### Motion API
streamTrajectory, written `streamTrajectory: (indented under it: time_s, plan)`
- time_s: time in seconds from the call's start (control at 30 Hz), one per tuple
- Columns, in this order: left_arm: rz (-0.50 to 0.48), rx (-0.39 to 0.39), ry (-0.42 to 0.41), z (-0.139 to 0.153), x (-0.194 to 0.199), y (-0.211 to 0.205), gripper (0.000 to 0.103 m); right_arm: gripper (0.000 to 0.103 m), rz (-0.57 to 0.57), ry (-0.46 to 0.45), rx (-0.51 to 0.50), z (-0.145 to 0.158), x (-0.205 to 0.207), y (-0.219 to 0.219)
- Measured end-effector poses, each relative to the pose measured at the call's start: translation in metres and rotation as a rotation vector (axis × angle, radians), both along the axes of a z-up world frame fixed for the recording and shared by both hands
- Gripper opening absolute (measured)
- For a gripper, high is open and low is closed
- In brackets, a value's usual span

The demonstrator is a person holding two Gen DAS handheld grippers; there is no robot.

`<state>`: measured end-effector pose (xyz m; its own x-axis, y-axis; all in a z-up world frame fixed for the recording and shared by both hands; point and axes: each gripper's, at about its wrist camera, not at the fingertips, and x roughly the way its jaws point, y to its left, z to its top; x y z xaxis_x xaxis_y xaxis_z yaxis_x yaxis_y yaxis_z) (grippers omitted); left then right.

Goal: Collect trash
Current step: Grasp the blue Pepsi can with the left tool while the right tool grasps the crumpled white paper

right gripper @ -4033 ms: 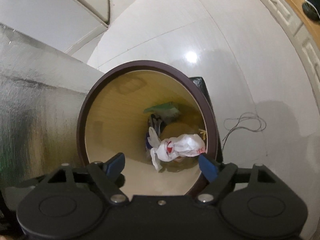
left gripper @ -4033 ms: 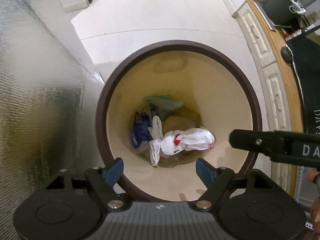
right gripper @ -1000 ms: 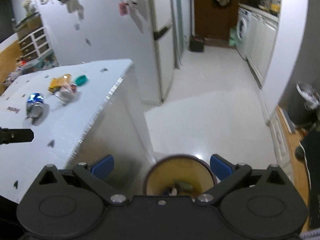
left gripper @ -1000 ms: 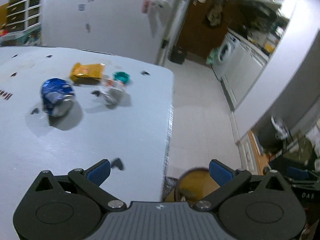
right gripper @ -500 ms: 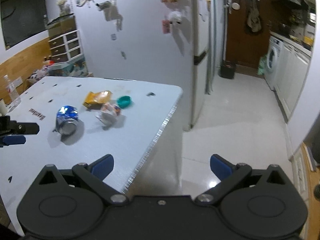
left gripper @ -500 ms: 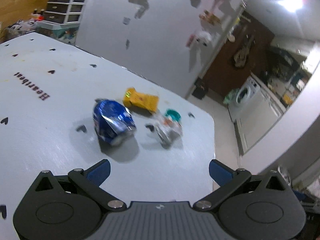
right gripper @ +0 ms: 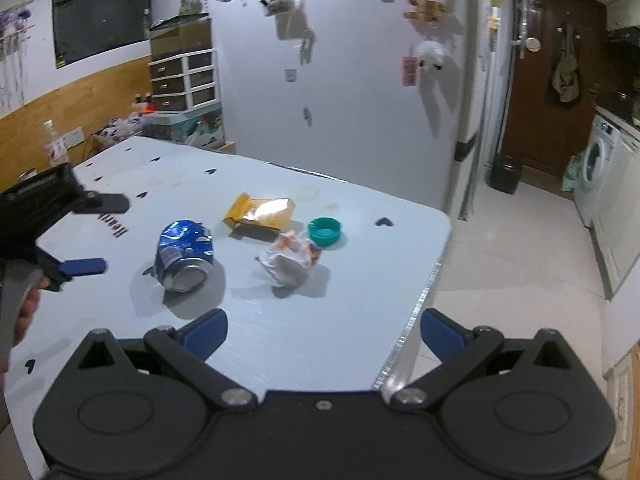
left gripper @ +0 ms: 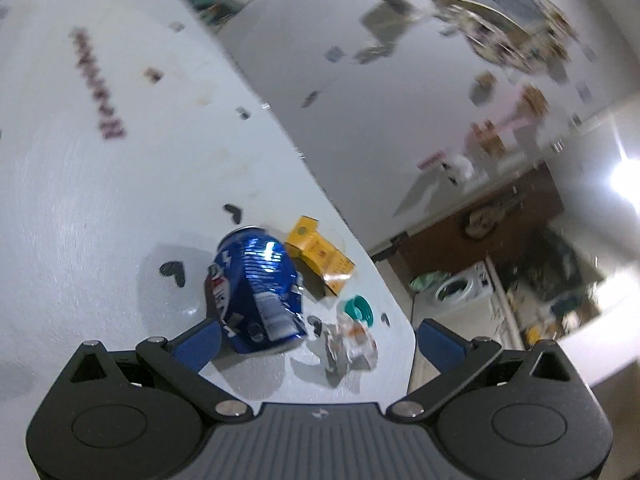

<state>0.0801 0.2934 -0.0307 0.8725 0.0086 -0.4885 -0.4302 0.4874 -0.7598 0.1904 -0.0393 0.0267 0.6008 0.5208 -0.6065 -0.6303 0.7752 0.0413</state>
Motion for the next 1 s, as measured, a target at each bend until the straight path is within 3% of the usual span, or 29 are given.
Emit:
streamTrajectory:
  time_s: [0.4,0.63,0.8,0.87,1.0]
  plan:
    - [0.096,-0.223,0.005,-0.059,0.024,0.028,0.101,0.103,0.100,-0.020,-0.053,-0.017,0.041,0.056]
    - [0.108,-0.243,0.001,-0.070,0.039,0.028,0.101,0.103,0.163,-0.034,-0.102,-0.036,0.081,0.100]
    - [0.111,-0.249,-0.003,-0.073,0.046,0.028,0.101,0.102,0.147,0.059,-0.127,-0.058,0.113,0.126]
    - [0.113,-0.254,-0.005,-0.073,0.048,0.028,0.101,0.095,0.152,0.089,-0.139,-0.067,0.121,0.133]
    - [0.121,-0.262,-0.007,-0.073,0.056,0.029,0.101,0.090,0.171,0.119,-0.162,-0.081,0.130,0.144]
